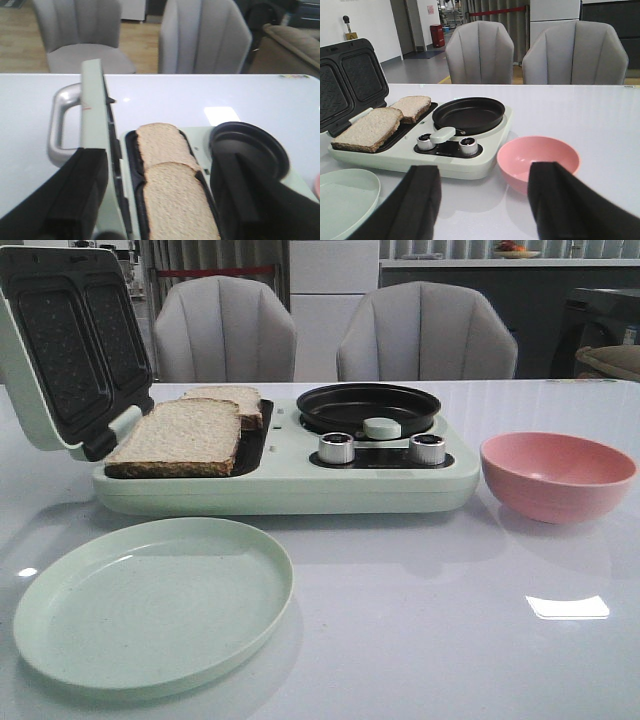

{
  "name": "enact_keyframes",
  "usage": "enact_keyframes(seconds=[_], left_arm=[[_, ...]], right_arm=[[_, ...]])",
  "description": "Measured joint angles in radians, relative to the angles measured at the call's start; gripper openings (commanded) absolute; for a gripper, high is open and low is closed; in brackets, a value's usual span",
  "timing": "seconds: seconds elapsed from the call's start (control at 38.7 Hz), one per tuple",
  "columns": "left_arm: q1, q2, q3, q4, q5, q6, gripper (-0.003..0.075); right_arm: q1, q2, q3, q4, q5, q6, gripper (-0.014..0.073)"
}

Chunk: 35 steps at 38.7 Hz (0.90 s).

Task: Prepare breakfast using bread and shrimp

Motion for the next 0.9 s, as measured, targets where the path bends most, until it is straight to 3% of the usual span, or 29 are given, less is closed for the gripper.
enact_keyframes(seconds=[0.13, 0.28, 0.59, 0.7, 0.9], left_arm=[[0.123, 0.109, -0.108, -0.054, 0.057, 0.011, 0.0489], [0.280, 0.240, -0.232, -0.260, 0.185, 0.176, 0.0489], [0.575, 0.490, -0.324, -1.009, 0.389, 0.645, 0.0489], [0.619, 0.579, -0.324, -1.169, 0.448, 0.731, 0.0489], [0.626, 0.711, -0.324, -1.312, 0.549, 0.852, 0.0489]], right_arm=[[0.000, 0.000, 0.000, 0.001, 0.000, 0.000, 0.0487], [0.000, 0.000, 0.000, 0.001, 0.000, 0.000, 0.0487], [0.000, 0.000, 0.000, 0.001, 0.000, 0.000, 0.0487], [0.000, 0.000, 0.000, 0.001, 0.000, 0.000, 0.0487], [0.000, 0.000, 0.000, 0.001, 0.000, 0.000, 0.0487]])
